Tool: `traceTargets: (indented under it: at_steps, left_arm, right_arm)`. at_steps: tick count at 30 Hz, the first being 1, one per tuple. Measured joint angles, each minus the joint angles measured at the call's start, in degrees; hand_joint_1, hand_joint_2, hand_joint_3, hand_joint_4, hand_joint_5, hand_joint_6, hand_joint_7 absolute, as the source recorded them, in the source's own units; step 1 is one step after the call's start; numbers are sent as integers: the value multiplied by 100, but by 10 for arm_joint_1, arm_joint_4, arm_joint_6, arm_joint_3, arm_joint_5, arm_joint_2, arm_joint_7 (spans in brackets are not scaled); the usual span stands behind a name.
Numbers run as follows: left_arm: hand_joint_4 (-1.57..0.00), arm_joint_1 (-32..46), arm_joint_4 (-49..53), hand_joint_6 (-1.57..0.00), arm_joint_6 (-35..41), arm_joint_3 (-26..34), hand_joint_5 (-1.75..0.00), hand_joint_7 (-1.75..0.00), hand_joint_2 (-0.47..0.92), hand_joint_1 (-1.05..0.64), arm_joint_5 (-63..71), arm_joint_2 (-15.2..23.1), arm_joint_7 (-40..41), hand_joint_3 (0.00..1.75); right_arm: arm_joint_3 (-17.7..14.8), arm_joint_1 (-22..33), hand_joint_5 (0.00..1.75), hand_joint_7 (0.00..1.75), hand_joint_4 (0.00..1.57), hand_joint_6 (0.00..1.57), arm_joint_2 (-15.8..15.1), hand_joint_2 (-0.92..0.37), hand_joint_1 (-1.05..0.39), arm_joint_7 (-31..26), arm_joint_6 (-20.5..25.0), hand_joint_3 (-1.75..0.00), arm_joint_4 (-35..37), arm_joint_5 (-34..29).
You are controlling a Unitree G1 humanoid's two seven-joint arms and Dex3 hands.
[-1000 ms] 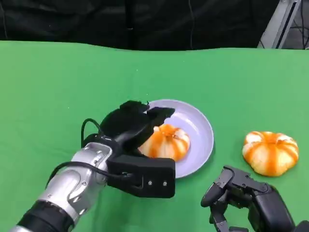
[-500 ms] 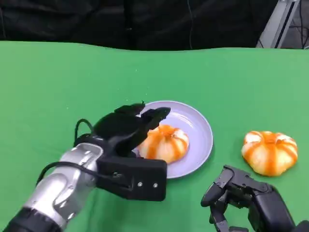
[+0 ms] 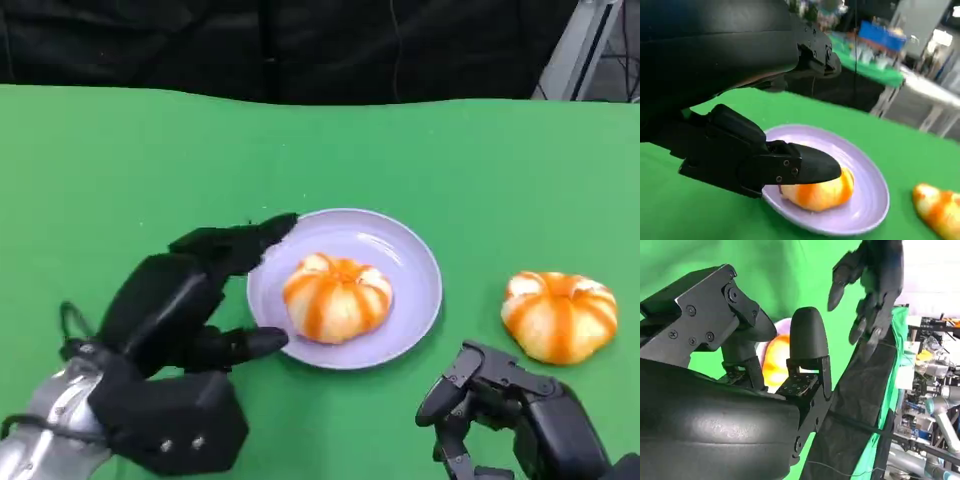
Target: Grasp the bread from the table and place it into the plate.
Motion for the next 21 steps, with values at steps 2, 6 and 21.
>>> traceTargets:
  at_steps: [2, 6, 21]
  left_arm:
    - [-61, 15, 18, -77, -49, 16, -103, -26, 92, -27, -3, -8, 44, 18]
    - [-76, 46, 57, -97, -140, 41, -112, -36, 71, -9, -40, -24, 83, 68]
    - [-83, 207, -16, -75, -154, 62, -174, -153, 43, -13, -250, -104, -10, 138]
  right_arm:
    - [0, 0, 167, 138, 71, 71, 0, -46, 2, 0, 1, -124, 0, 0]
    - [1, 0, 167, 138, 71, 71, 1, -46, 3, 0, 2, -124, -1, 0]
    - [-4, 5, 166, 137, 70, 72, -5, -46, 4, 2, 3, -124, -7, 0]
